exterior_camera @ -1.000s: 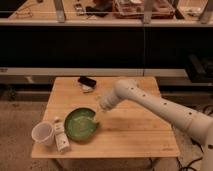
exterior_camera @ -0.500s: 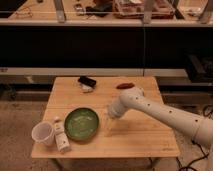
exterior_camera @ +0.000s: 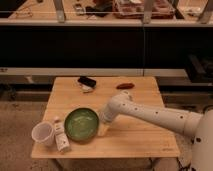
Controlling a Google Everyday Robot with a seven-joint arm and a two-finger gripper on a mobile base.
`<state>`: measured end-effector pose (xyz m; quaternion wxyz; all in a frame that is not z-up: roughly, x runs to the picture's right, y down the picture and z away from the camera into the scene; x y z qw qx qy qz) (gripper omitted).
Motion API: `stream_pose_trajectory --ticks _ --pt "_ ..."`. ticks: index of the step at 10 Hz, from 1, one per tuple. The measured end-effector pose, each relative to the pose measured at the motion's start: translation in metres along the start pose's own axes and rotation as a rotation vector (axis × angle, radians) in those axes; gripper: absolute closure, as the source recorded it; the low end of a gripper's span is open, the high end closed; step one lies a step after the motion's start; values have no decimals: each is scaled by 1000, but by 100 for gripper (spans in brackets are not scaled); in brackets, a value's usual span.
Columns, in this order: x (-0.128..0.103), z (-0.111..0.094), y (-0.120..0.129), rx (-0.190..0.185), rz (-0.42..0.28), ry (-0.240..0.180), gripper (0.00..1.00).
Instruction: Push the ceramic bowl across the table
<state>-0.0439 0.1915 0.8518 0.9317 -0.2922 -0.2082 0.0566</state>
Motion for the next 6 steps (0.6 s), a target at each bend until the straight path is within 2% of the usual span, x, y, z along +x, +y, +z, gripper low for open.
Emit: stream_pose_trajectory --ticks 3,6 --pt "-47 4 8 -33 15 -37 20" --pt "-82 4 12 -75 47 -55 20"
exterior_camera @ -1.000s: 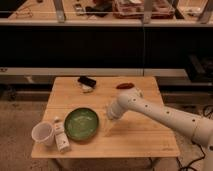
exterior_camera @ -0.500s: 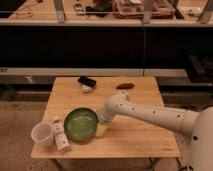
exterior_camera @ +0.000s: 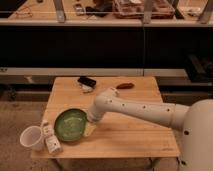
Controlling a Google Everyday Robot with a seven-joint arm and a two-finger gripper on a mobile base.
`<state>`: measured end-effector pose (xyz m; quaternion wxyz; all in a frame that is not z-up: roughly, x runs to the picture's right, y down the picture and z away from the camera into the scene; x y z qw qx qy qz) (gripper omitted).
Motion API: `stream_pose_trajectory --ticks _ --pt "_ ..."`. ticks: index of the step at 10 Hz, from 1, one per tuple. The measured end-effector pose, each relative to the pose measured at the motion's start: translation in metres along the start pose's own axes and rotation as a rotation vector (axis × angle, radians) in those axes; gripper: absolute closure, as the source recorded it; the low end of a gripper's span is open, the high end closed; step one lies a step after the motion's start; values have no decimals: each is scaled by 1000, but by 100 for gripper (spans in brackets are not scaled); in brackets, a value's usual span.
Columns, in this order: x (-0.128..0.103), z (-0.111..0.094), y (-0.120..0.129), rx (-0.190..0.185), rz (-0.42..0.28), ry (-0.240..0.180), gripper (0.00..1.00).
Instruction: Push the ceramic bowl across the table
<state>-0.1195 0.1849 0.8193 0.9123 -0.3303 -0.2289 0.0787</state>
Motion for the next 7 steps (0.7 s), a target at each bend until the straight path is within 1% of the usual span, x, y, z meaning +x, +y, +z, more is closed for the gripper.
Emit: stream_pose_trajectory --ticks 2,4,5,7 --pt "-17 9 2 -19 2 7 20" --pt "-26 14 -3 -21 10 12 20" --pt "-23 9 -13 -9 37 4 20" --pt "-1 -13 -34 24 96 -18 20"
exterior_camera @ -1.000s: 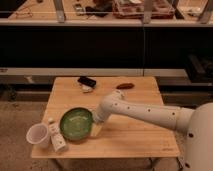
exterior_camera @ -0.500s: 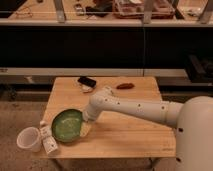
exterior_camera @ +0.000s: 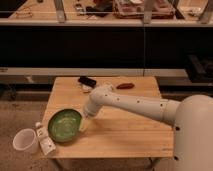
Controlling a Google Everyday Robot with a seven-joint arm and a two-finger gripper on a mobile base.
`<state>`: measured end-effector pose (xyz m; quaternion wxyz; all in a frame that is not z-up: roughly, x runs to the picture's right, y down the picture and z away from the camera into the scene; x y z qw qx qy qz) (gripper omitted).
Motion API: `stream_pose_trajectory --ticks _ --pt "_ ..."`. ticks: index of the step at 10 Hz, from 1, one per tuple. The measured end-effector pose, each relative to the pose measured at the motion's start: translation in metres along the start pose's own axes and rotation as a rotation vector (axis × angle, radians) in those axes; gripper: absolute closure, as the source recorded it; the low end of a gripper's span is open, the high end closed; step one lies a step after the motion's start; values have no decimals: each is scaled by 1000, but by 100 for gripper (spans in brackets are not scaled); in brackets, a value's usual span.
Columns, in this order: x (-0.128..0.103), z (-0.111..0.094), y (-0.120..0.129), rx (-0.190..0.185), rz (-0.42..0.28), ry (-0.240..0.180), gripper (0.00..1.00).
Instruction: Push the ceramic bowl across the table
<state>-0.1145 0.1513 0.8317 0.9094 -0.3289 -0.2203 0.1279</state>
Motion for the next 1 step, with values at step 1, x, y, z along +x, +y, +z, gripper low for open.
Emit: stream_pose_trajectory --ticks 1 --pt "12 -11 -10 15 19 -6 20"
